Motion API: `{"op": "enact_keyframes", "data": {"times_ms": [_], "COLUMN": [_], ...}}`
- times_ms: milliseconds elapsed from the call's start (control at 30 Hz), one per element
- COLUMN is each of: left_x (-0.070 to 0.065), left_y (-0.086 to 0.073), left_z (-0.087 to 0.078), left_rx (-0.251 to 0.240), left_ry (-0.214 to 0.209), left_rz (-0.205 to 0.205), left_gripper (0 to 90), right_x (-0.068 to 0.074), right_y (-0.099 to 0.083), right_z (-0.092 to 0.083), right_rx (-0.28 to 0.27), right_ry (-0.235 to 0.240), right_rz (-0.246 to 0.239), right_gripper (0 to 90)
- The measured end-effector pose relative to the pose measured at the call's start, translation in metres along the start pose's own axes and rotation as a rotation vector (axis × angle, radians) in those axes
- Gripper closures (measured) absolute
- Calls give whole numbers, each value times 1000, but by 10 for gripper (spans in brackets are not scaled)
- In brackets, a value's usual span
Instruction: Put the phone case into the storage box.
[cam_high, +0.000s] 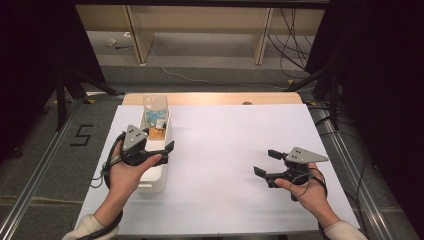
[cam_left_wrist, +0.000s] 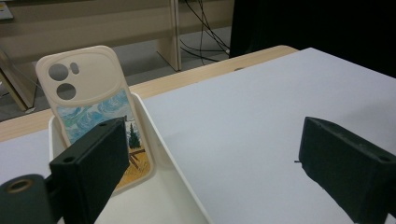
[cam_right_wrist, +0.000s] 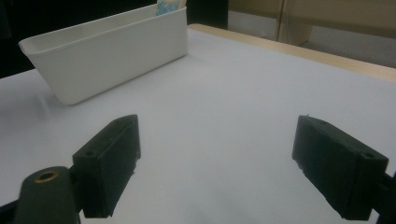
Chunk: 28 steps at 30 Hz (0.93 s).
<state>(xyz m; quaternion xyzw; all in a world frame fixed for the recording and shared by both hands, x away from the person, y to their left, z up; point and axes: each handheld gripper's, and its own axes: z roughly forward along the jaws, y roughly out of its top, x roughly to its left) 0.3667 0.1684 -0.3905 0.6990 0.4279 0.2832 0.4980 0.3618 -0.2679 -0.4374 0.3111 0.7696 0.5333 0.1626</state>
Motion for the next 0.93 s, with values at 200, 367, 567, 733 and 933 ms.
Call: {"op": "enact_keyframes", "data": {"times_ms": [200, 367, 567, 733, 933], "left_x": [-3, -4, -4, -4, -5], "left_y": [-5, -8, -10, -11, -11], "left_z": [-6, -9, -8, -7, -7], "left_rx": [-5, -5, -4, 1, 2], "left_ry": [-1, -4, -8, -8, -13], "left_rz": [6, 11, 8, 7, 10], "left_gripper": [80, 80, 80, 81, 83], "right_x": [0, -1, 0, 0, 0], "right_y": [0, 1, 1, 1, 1], "right_z": [0, -1, -1, -1, -1], "right_rx": [-2, -6, -8, -8, -8], "right_ry": [-3, -3, -2, -1, -1], "right_rz": [-2, -2, -4, -3, -2], "right_gripper": [164, 164, 164, 163, 163]}}
